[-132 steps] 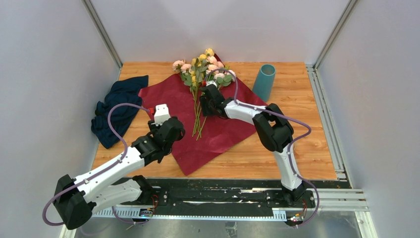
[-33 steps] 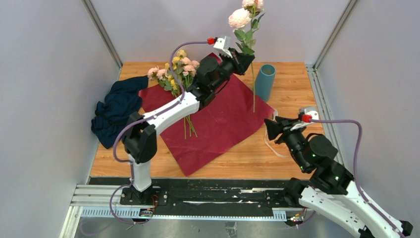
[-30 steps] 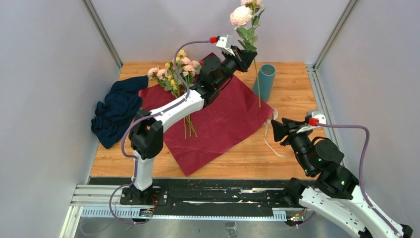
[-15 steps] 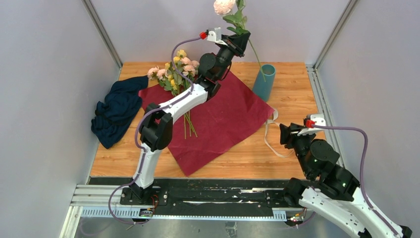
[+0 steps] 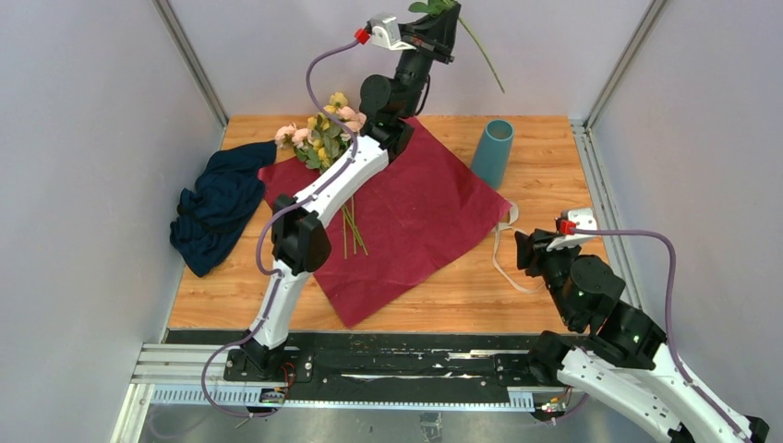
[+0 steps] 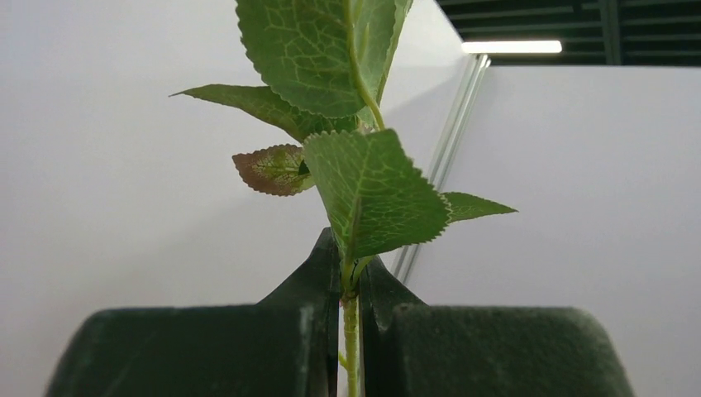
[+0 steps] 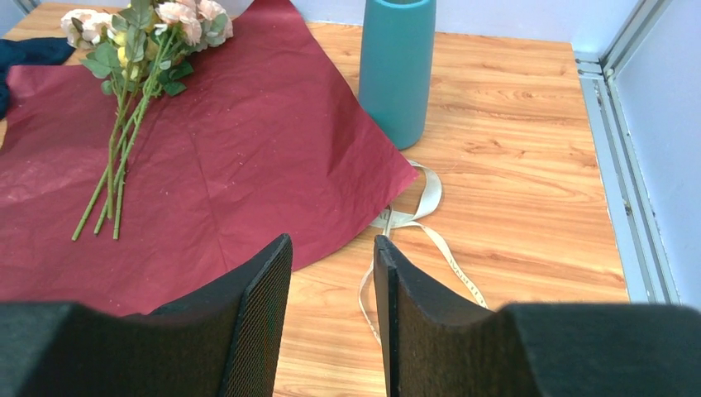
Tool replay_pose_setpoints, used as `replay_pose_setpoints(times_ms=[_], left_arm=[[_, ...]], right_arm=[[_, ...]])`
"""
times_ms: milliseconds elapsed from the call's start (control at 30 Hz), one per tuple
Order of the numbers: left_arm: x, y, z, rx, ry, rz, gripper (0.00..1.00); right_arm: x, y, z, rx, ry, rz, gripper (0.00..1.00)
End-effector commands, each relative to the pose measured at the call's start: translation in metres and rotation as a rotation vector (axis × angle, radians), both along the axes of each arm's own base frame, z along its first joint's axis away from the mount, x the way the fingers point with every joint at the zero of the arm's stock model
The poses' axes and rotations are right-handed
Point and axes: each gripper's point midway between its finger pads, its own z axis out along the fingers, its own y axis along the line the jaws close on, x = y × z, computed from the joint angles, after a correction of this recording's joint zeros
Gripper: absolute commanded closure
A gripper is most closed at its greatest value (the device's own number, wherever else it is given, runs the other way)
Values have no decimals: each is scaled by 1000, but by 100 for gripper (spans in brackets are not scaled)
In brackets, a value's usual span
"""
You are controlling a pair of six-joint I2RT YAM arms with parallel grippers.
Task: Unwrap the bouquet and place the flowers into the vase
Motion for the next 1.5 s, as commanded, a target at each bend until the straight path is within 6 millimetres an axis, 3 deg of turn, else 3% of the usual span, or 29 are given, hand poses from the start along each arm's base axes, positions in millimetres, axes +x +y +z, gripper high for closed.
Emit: replay_pose_setpoints(times_ms=[0, 267, 433, 600, 767, 967, 1233, 1467], left_arm=[[35, -14, -52, 107, 67, 89, 100], [51, -38, -89, 167, 28, 85, 100], [66, -41, -117, 169, 73, 103, 100], [60, -47, -122, 199, 69, 64, 100], [55, -45, -118, 186, 71, 67, 100], [52, -31, -93, 167, 40, 129, 100], [19, -31, -65, 150, -25, 15, 100], [9, -27, -54, 145, -42, 1, 100]], right_arm=[[-7, -4, 22, 25, -46, 28, 56], [-5, -10, 30, -26, -70, 10, 57], [-4, -6, 27, -45, -58, 21, 57], [0, -2, 20, -53, -44, 21, 57], [0, 1, 19, -53, -40, 29, 57], [-1, 1, 16, -52, -41, 33, 57], [-1, 2, 16, -56, -40, 38, 57], [0, 3, 13, -65, -29, 42, 57]])
